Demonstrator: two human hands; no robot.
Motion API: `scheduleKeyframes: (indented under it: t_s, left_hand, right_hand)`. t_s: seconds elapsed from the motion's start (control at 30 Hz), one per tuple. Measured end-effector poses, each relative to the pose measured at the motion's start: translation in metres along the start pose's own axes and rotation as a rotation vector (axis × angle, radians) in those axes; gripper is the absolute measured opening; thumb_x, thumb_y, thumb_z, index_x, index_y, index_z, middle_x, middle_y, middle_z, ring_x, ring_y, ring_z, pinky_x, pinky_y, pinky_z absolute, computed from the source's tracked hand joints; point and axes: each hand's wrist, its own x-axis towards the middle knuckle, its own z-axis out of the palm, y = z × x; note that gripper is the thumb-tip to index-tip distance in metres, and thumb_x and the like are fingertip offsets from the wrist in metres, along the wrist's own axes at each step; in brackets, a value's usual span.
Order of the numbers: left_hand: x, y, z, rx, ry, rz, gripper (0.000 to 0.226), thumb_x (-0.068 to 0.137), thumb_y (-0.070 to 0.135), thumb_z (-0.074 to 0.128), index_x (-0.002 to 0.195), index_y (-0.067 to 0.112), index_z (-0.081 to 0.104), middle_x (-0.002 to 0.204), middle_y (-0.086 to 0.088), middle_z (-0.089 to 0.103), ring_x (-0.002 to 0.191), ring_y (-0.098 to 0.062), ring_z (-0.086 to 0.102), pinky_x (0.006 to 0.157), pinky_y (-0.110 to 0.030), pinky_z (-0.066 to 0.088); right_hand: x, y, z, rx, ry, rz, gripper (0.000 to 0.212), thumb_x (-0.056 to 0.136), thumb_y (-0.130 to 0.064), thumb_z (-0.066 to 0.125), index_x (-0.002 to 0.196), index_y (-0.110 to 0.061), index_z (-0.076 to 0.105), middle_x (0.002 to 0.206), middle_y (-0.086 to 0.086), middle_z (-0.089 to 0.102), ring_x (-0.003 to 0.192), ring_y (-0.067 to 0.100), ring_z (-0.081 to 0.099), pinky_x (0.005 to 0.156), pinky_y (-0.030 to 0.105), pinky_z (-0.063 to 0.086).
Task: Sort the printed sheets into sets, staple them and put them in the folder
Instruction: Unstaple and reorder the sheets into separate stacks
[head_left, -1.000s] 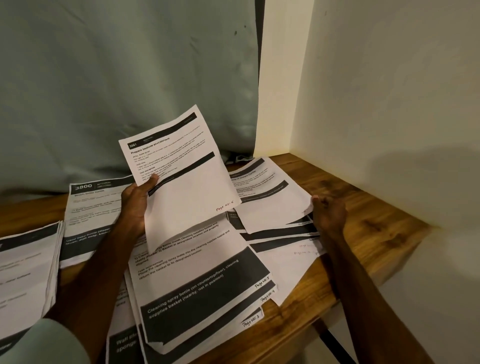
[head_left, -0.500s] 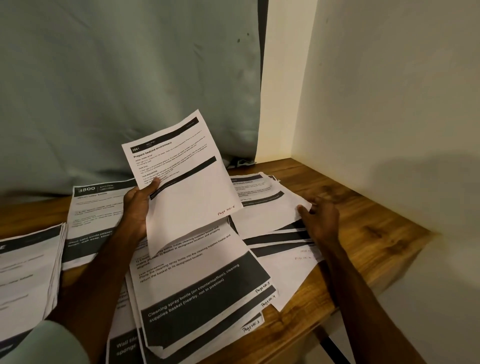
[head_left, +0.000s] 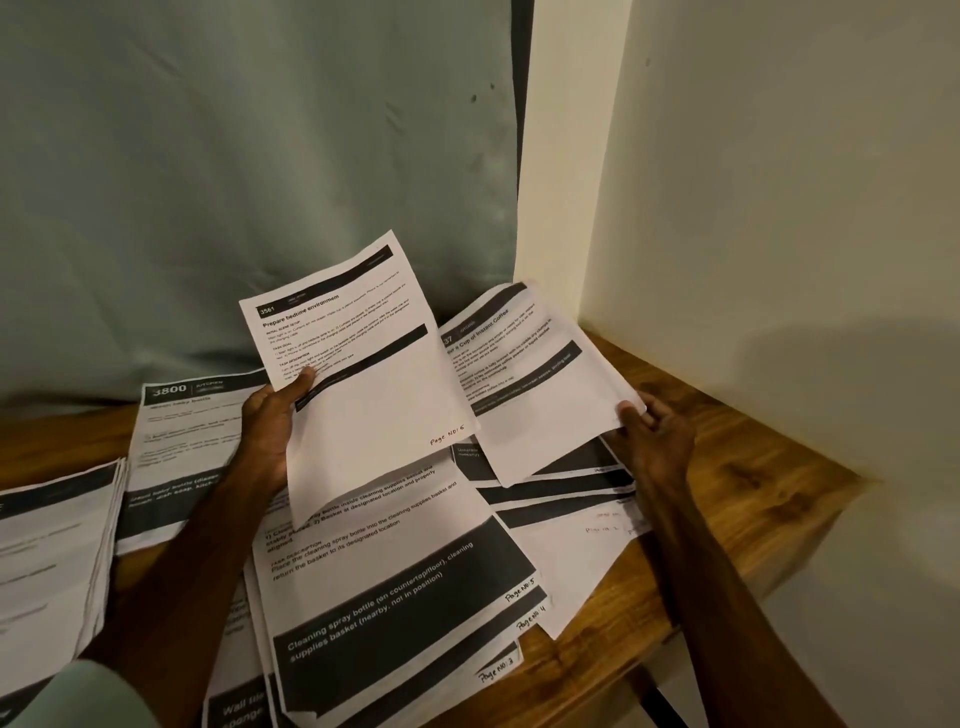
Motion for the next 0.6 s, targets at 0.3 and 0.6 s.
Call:
scheduleKeyframes:
  t_s: [0.3, 0.6]
  left_hand:
    - [0.008, -0.002, -0.008, -0.163, -0.1, -0.035, 0.044, 0.084, 0.032, 0.08, 0.126, 0.021, 0.071, 0.124, -0.006, 0.073, 0.118, -0.03, 0.068, 0.1, -0.046, 0.053]
    - [0.005, 0.007, -0.012, -0.325, -0.065, -0.03, 0.062, 0.07, 0.031, 0.091, 0.128, 0.019, 0.07, 0.129, -0.01, 0.07, 0.119, -0.034, 0.067, 0.102, -0.053, 0.052]
  right_hand:
    - [-0.024, -0.031, -0.001, 0.079, -0.059, 0.012, 0.032, 0.095, -0.017, 0.069, 0.126, -0.01, 0.063, 0.116, -0.001, 0.069, 0.101, 0.02, 0.072, 0.073, 0.027, 0.063]
    - [-0.095, -0.058, 0.015, 0.129, -0.184, 0.048, 0.032, 0.096, -0.009, 0.065, 0.128, -0.007, 0.063, 0.12, 0.004, 0.07, 0.098, 0.016, 0.073, 0.073, 0.024, 0.061]
